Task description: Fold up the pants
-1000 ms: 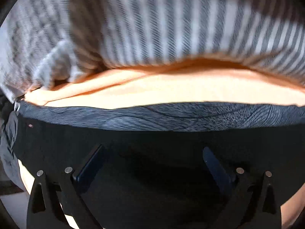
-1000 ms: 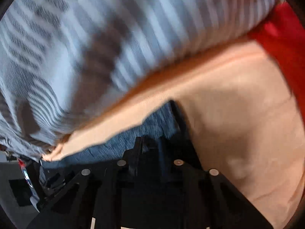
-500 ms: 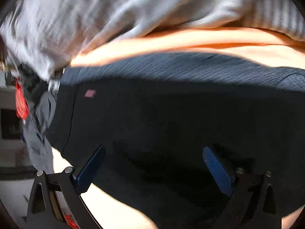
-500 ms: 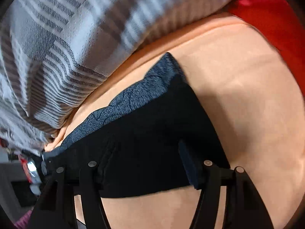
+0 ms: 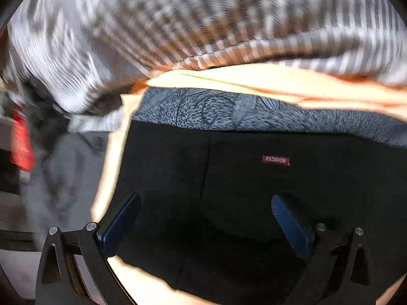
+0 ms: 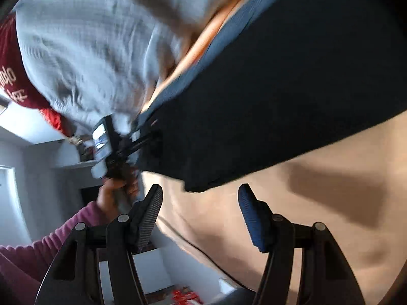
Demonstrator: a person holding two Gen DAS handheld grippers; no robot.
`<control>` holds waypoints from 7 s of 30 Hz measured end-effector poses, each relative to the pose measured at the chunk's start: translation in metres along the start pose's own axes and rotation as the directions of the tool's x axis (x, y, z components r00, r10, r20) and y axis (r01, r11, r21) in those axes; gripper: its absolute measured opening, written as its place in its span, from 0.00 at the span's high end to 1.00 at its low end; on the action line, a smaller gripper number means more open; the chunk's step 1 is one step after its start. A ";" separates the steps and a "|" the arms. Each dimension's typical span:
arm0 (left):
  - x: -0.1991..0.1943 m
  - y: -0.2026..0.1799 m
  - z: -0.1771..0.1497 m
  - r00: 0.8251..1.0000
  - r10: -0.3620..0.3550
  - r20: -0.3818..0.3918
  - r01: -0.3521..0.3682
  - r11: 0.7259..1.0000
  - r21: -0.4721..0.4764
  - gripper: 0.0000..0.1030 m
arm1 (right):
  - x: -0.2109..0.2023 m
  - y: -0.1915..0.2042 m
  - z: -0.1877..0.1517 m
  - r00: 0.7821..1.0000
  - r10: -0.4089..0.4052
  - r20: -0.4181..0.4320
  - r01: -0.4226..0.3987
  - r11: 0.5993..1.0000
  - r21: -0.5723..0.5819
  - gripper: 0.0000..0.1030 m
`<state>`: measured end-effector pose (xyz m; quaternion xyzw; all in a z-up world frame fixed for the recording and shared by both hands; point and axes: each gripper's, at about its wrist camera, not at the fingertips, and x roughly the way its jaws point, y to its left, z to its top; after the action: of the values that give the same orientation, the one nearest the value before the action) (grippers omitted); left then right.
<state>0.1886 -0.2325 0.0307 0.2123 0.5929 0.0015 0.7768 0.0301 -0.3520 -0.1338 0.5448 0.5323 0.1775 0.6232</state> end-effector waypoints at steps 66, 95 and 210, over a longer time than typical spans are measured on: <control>-0.116 -0.239 -0.044 0.950 -0.306 -0.061 0.308 0.892 0.331 0.00 | -0.281 -0.115 0.066 0.764 -0.394 0.510 0.263 0.913 0.312 0.26; -0.186 -0.474 0.059 0.960 -0.276 0.055 0.260 0.944 0.202 0.00 | -0.349 -0.236 0.054 0.776 0.027 0.630 -0.238 0.938 0.253 0.28; -0.100 -0.270 0.001 0.989 -0.148 -0.026 0.150 0.973 0.175 0.00 | -0.023 -0.072 0.025 0.946 0.138 0.293 -0.266 0.846 0.463 0.85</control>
<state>0.0924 -0.5036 0.0334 0.2350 0.6099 -0.1080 0.7491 0.0168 -0.4073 -0.1896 0.7576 0.4169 0.0303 0.5013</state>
